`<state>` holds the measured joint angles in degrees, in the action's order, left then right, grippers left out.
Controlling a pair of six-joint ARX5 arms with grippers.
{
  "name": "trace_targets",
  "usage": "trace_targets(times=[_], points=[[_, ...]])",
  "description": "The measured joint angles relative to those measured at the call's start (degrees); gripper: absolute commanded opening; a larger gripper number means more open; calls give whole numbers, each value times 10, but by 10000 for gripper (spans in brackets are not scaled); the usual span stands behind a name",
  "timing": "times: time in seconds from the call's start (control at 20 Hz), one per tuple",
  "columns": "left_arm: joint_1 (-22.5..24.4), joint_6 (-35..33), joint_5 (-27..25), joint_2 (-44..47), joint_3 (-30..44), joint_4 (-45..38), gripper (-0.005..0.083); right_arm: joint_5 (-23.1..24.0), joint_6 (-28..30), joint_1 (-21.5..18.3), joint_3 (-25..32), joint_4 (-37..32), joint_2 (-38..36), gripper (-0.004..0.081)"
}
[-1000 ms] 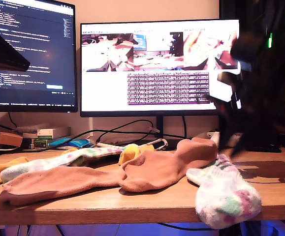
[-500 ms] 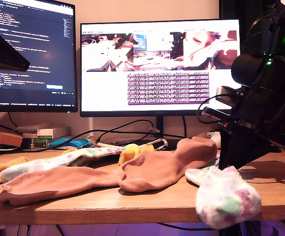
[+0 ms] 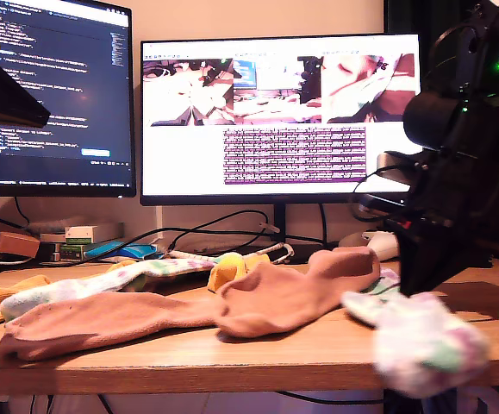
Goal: Pair up the socks based on colour and pattern, by placing them on top of one another
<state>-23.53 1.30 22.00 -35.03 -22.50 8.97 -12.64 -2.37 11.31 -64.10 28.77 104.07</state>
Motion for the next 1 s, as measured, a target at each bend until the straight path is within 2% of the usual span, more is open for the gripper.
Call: trace_targets(times=[0.15,0.3,0.55,0.6,0.75,0.8,1.0], points=[[0,0,0,0,0,0,-22,6,6,-31,-1,-11,0,-11],[0,0,0,0,0,0,-22,11,-4,-45,-2,-31,0,-11],[0,0,0,0,0,0,-22,15,-6,-24,-3,-72,0,-10],[0,0,0,0,0,2,-22,21,-6,-22,-3,-72,0,11],[0,0,0,0,0,7,-22,24,-6,-19,-5,-51,0,255],[0,0,0,0,0,9,-22,26,-6,-19,-6,-42,0,307],[-1,0,0,0,0,9,-22,26,-3,-19,-15,-6,0,335]])
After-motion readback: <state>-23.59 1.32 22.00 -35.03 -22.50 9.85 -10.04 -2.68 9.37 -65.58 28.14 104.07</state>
